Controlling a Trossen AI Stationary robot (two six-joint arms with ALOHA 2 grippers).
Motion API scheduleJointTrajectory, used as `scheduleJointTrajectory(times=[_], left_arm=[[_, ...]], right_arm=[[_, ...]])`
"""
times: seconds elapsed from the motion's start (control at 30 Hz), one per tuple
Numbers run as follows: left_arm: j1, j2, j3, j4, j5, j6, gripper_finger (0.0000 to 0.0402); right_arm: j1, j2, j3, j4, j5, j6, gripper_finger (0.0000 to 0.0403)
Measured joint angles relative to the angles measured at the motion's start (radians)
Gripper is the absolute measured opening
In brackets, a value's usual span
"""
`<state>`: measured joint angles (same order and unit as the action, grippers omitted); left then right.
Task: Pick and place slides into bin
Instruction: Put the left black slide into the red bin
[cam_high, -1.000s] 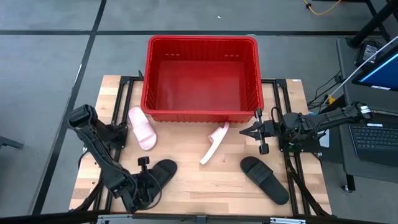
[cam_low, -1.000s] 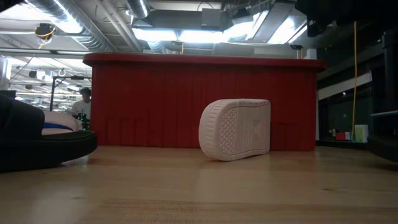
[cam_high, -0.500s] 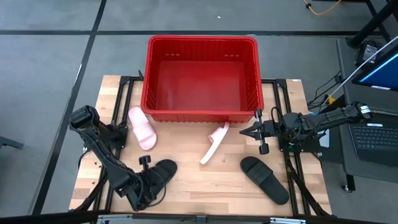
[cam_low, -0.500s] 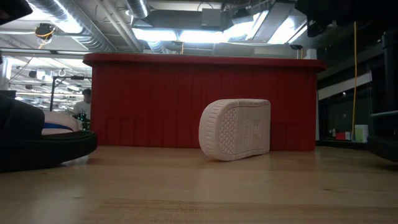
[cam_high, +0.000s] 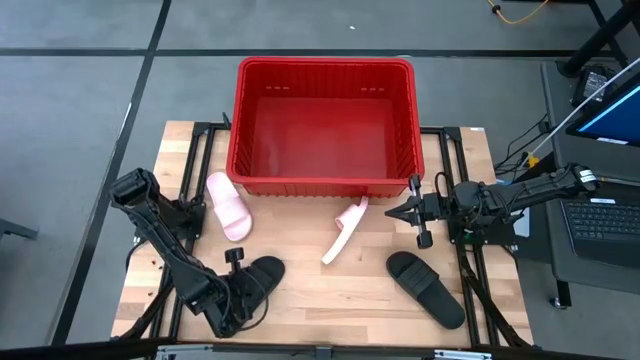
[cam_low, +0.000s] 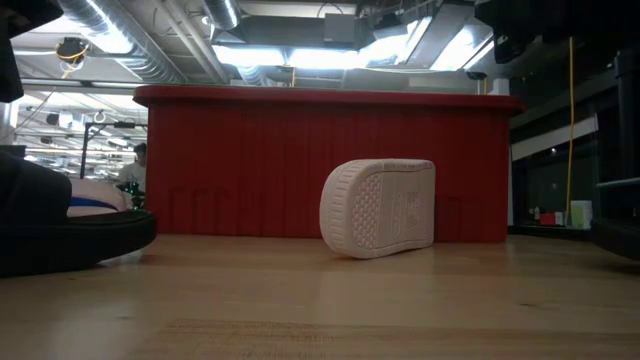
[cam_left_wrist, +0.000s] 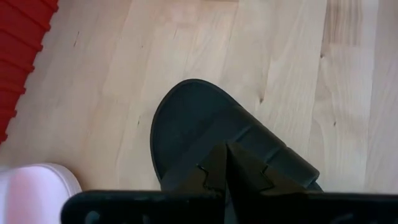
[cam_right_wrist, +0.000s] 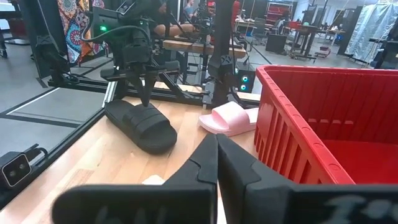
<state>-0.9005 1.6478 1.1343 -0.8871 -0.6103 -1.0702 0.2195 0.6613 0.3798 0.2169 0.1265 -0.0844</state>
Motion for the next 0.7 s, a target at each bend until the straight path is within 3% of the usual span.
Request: scheduleJointTrajectory(times=[0.2, 0.7], left_arm=[[0.0, 0.0, 0.0, -0.007, -0.004, -0.035, 0.0024], [0.0, 0.0, 0.0, -0.008, -0.019, -0.045, 0.0133]], right_arm=[[0.0, 0.0, 0.0, 0.0, 0.0, 0.001, 0.0006], [0.0, 0.0, 0.0, 0.0, 0.0, 0.001, 0.0006]])
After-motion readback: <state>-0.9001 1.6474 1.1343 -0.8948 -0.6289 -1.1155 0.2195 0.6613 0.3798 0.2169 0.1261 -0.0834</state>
